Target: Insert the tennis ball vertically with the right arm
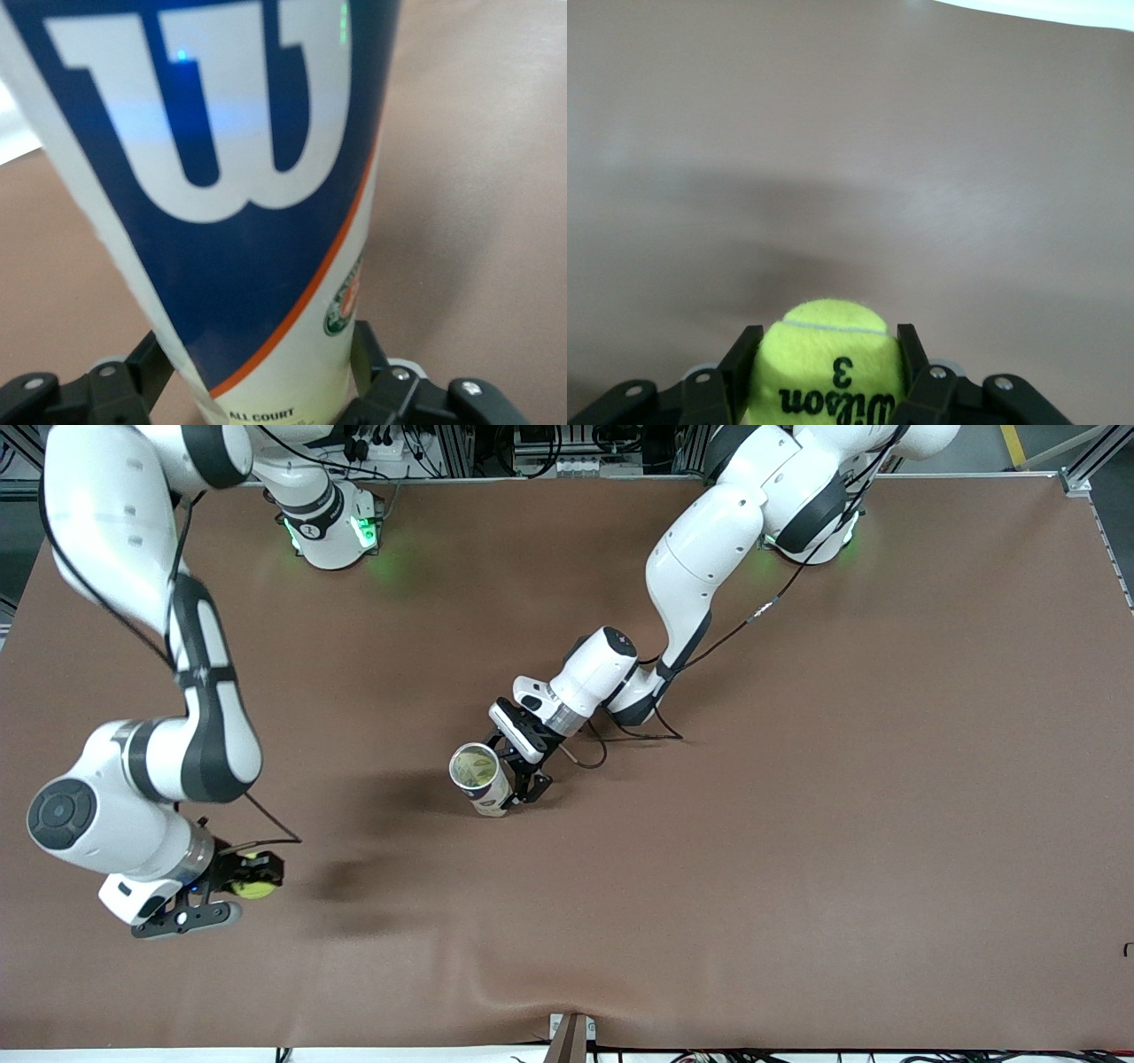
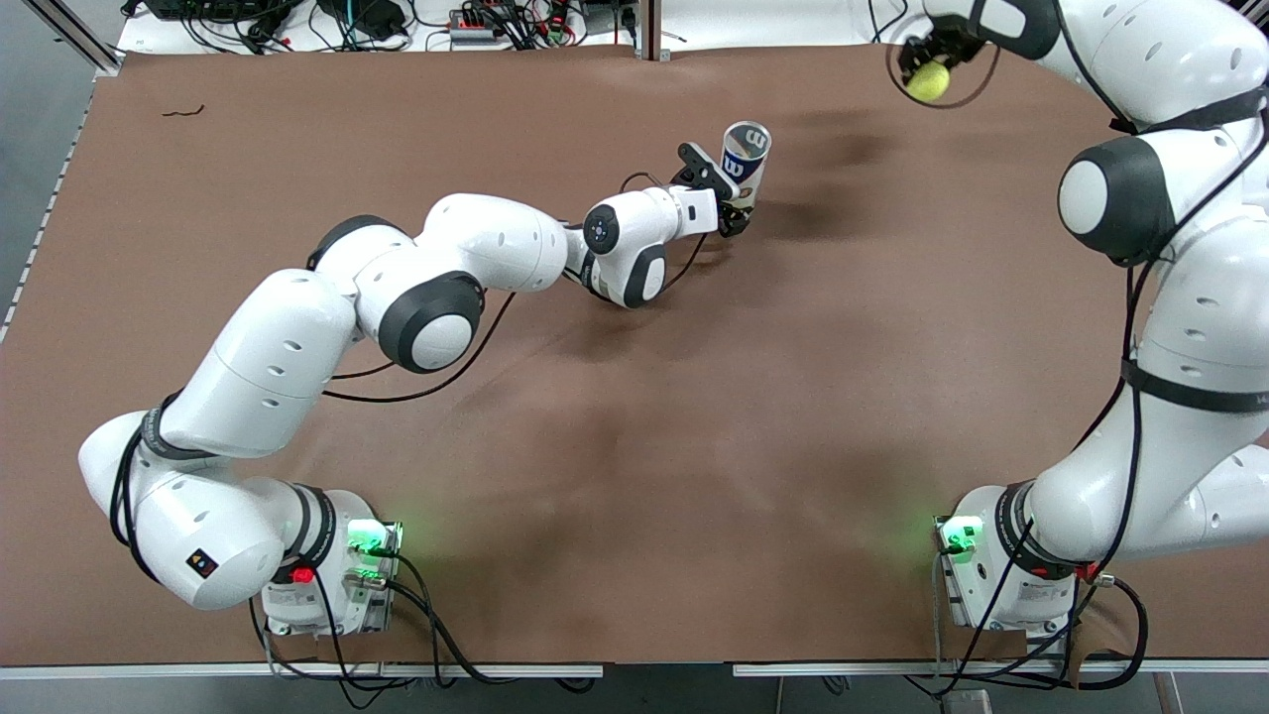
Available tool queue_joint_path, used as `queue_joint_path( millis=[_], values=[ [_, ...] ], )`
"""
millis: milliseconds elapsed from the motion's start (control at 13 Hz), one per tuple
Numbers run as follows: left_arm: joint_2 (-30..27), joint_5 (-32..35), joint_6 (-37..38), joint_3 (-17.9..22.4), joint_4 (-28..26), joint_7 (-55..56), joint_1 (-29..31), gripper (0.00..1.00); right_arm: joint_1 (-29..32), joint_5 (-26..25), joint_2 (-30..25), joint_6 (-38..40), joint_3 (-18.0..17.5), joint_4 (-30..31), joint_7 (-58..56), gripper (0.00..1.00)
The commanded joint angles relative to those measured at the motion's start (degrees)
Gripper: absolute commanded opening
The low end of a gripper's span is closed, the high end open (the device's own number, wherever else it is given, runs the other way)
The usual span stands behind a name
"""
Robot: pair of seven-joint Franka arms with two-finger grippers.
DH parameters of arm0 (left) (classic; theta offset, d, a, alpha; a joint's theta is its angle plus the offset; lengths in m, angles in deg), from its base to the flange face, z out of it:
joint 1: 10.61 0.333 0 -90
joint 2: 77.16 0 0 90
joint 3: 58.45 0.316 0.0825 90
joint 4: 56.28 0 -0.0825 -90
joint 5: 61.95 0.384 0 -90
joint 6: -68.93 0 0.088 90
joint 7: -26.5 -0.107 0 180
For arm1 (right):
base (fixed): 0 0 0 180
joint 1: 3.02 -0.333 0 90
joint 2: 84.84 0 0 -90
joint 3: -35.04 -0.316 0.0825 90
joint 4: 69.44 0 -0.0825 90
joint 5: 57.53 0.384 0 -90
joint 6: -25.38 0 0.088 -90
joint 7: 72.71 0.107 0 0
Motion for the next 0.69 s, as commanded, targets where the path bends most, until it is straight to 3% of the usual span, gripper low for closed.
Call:
queue_joint_path(
  millis=[0, 617],
  values=[
    [0.3, -0.8, -1.0, 0.4, 0.6, 0.6, -0.5, 0.86, -5.9, 0.5, -4.6, 3.7, 0.6, 2.3, 11.8, 0.62],
    [0.3, -0.8, -1.0, 0.4, 0.6, 0.6, -0.6, 0.86, -21.9, 1.4, -7.7, 7.4, 0.0, 1.8, 46.0, 0.62]
  ],
)
